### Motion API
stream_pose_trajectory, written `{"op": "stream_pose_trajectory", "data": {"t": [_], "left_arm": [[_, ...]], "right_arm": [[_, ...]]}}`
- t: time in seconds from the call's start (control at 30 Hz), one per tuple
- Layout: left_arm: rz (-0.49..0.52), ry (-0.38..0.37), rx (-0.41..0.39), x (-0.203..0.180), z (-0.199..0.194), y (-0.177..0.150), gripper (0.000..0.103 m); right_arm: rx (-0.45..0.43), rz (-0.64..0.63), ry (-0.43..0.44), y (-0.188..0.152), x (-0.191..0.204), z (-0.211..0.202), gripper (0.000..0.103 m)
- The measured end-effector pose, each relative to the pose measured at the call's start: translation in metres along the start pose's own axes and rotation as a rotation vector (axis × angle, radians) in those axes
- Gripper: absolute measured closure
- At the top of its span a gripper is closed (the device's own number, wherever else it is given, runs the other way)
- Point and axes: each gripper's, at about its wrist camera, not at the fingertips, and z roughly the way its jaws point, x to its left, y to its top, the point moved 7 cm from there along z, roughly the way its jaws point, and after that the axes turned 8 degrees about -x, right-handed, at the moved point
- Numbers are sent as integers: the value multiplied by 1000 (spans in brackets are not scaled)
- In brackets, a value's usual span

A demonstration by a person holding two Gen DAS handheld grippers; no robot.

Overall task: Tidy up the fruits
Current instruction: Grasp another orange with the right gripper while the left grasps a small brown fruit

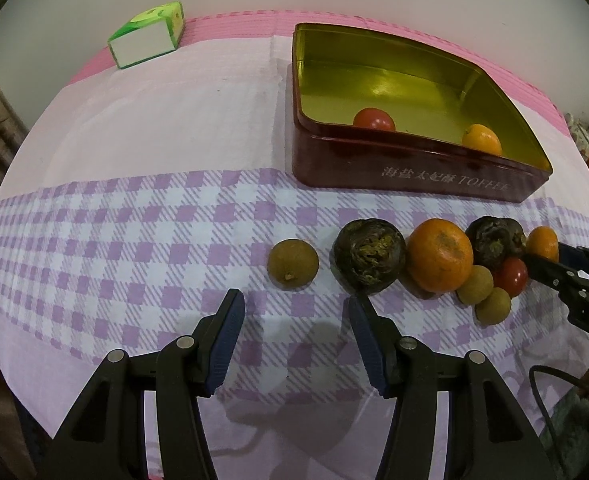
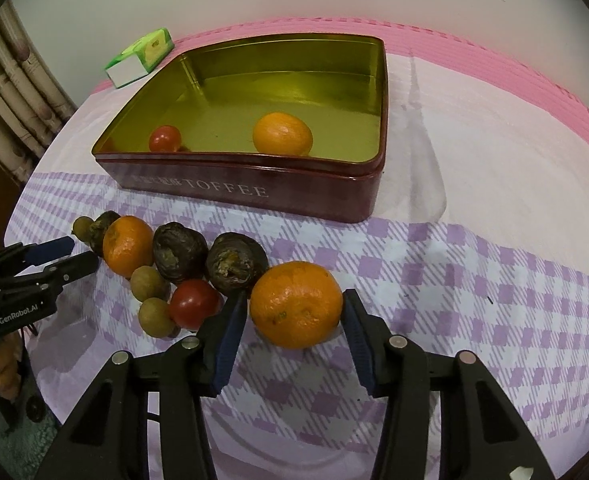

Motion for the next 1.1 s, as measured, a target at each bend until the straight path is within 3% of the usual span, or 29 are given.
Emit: {"op": "stream_pose_trajectory", "data": {"t": [0.2,1.1], "left_arm": [[9,-6,-2,-5,1,-2,47],[-6,-5,-6,2,-2,3,48]], "right_arm": [[-7,-5,1,1,3,0,62],[-17,32,-22,0,-9,-4,63]]}}
